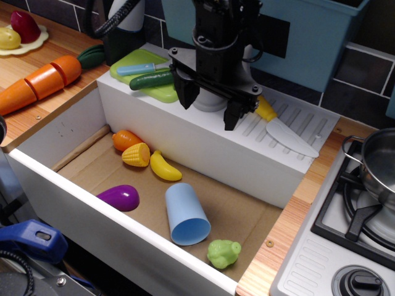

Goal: Turn lever vertical to front

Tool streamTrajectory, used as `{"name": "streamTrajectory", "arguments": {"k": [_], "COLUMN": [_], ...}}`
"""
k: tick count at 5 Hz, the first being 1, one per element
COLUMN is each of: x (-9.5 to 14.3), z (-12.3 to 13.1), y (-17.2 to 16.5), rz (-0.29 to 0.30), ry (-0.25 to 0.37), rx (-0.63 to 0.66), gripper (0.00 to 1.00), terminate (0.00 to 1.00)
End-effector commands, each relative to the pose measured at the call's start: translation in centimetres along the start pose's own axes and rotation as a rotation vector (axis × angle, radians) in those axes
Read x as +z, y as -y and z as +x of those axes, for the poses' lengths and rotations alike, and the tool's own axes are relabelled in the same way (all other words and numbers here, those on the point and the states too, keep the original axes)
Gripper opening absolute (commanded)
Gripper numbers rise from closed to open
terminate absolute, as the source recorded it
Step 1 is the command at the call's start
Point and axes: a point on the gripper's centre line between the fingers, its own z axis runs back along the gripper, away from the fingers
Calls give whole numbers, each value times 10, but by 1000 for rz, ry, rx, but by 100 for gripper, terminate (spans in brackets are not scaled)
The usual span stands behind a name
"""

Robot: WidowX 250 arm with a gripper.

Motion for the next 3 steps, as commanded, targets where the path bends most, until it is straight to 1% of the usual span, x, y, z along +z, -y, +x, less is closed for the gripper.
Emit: {"name": "streamTrajectory", "arguments": {"k": [1,2,3], "x": [16,21,23], "z": [31,44,54], "y": [0,2,3], "rz": [56,32,41], "ry": [160,187,224], "rx": [-17,-10,-23], "gripper": [100,100,100], "terminate": [0,0,0]}}
